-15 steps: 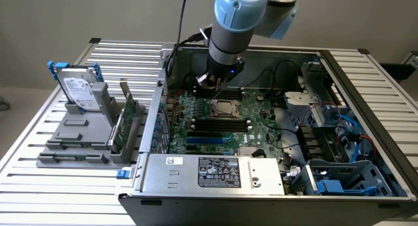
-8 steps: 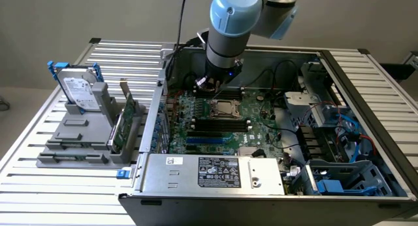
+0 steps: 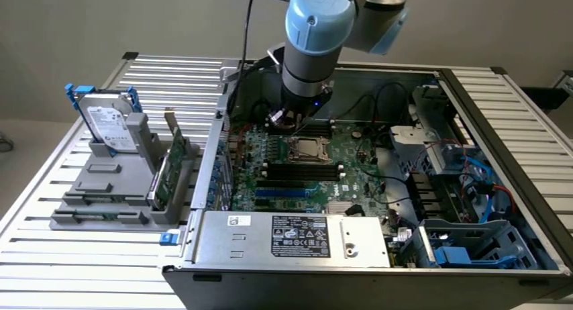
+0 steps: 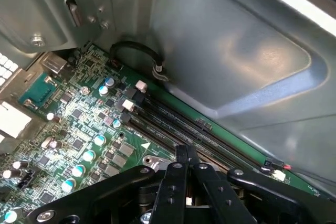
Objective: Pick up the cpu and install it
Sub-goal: 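Close the cpu cover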
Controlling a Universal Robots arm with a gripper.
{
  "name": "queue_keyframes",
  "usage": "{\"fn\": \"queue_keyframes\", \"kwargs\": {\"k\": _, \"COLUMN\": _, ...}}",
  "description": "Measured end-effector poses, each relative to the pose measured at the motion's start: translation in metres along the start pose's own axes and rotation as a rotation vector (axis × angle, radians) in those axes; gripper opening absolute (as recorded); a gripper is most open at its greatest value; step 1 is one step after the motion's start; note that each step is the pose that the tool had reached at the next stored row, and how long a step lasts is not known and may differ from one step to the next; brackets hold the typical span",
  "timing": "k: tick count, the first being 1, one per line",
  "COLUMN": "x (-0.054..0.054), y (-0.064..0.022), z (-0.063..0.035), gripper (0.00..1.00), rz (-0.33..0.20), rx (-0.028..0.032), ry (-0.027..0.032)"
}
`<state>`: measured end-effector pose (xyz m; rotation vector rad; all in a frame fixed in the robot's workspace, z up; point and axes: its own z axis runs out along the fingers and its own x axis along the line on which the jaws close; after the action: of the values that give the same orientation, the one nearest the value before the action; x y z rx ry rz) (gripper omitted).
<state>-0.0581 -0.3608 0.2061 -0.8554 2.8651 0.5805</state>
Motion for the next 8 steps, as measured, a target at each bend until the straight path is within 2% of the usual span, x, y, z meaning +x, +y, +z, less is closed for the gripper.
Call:
{"fn": "queue_keyframes", "kwargs": {"k": 2, "x": 0.0002, "y": -0.0003, "z": 0.0008, "gripper": 0.11, "rz": -0.016, "rx": 0.0006, "ry": -0.0004}}
{"fn": "queue_keyframes", "kwargs": {"k": 5, "x": 0.0003, "y": -0.0003, "z": 0.0010, "gripper": 0.11, "rz": -0.039, "rx": -0.0013, "ry": 0.0037}}
{"fn": "queue_keyframes", "kwargs": {"k": 8, "x": 0.0003, "y": -0.0005, "z": 0.0013, "gripper": 0.11, "rz": -0.055, "rx": -0.0002, "ry": 0.0022}}
